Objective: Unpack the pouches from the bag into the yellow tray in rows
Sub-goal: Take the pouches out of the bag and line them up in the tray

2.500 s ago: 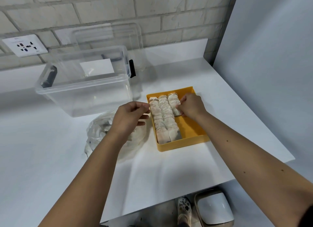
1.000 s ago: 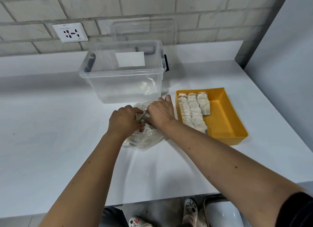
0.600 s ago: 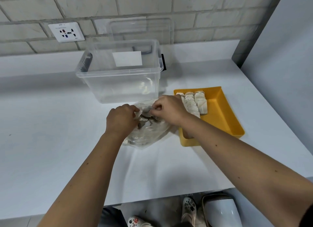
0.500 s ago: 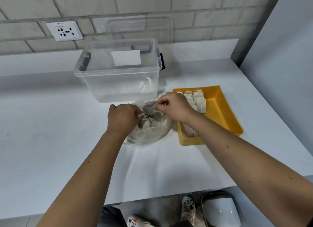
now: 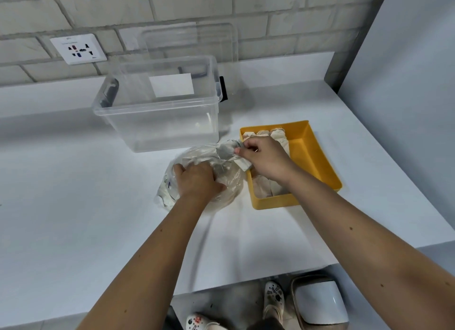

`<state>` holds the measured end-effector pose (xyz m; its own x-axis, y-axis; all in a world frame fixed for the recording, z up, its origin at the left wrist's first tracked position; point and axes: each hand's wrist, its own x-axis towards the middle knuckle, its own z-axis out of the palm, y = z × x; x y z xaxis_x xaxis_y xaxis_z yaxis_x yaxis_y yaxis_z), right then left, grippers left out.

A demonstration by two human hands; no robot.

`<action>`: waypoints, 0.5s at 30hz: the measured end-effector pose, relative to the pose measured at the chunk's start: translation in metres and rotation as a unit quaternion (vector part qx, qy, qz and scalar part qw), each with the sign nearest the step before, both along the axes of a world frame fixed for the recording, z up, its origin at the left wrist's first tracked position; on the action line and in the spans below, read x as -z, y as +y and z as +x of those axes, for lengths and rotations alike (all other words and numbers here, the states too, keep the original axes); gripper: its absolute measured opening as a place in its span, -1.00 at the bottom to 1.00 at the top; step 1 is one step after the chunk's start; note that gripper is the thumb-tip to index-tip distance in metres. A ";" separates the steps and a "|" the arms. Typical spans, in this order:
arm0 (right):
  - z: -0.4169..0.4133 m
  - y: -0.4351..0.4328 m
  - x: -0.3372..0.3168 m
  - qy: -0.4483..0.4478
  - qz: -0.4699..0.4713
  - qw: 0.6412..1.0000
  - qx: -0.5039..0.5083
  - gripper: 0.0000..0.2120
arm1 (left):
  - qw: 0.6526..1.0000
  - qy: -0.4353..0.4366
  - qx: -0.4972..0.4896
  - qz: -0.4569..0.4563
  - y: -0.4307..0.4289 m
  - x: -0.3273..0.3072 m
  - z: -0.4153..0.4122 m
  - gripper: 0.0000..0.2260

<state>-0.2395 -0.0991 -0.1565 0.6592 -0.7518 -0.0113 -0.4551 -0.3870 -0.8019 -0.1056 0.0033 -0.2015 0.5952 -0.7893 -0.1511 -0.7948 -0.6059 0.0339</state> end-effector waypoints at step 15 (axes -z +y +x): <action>-0.036 -0.004 -0.022 -0.131 0.256 0.958 -0.017 -0.83 | 0.917 0.242 -0.062 -0.312 0.029 -0.080 0.005 -0.86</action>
